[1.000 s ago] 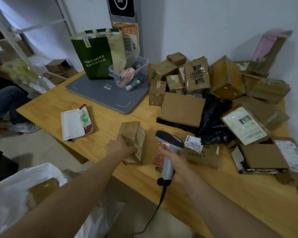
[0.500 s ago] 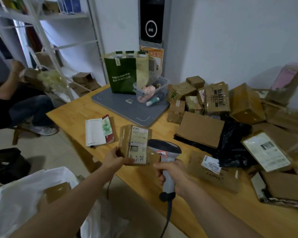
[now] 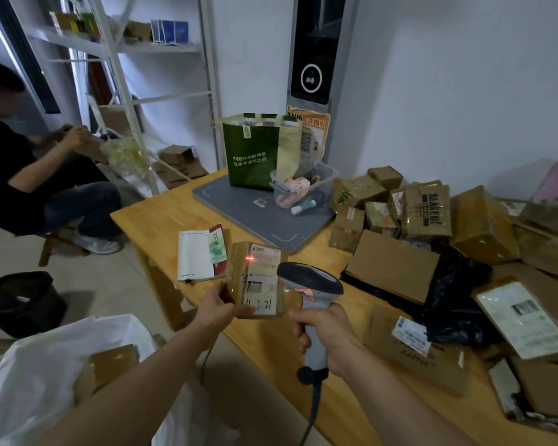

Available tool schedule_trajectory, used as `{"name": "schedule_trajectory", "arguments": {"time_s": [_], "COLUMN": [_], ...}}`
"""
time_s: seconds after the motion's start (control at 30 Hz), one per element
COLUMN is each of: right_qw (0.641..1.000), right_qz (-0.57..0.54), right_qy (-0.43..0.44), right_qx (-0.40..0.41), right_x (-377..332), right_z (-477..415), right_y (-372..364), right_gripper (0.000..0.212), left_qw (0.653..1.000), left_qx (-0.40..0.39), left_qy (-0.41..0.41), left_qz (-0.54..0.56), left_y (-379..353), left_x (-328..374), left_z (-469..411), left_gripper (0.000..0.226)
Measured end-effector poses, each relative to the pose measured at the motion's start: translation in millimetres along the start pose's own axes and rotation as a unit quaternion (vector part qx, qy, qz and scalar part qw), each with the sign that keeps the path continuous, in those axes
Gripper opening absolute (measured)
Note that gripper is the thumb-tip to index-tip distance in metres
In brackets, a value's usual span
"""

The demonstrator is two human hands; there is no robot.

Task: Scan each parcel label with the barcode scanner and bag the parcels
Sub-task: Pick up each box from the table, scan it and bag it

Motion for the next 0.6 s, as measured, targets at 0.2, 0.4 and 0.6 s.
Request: {"name": "schedule_trajectory", "arguments": {"time_s": [0.2,0.4,0.6], "right_qw": [1.000,0.999,0.997], "right_qz": [0.000,-0.012,-0.010], "right_qy": [-0.003,-0.006,-0.039], "right_qx": [-0.008,-0.032,-0.071], "right_x": [-1.3,-0.5,19.3], "right_z": [-0.5,-1.9,-11.6], "right_y": [-9.3,-23.2,-52.7], "right_gripper": [0.014,0.012,0.015], "left_qw": [1.000,1.000,0.985], "left_qx": [0.007,0.009,0.082], "left_qy": [0.004,0.017,0.046], "left_qz": [0.003,0.019,0.143], "left_y": [6.2,17.1,57.0], "left_x": [-6.3,-13.3,-47.9], "left_z": [-3.2,-0.6,20.2], "left_gripper": [0.061,0.065,0.053]}}
Point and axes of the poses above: each hand's wrist, its own z-axis away from the middle knuckle, its own y-axis out of the back of the hand, x = y × z, the point moved 7 cm from there along -z, towards the middle knuckle, and after that the axes turned 8 degrees about -z, right-handed, at the moved point
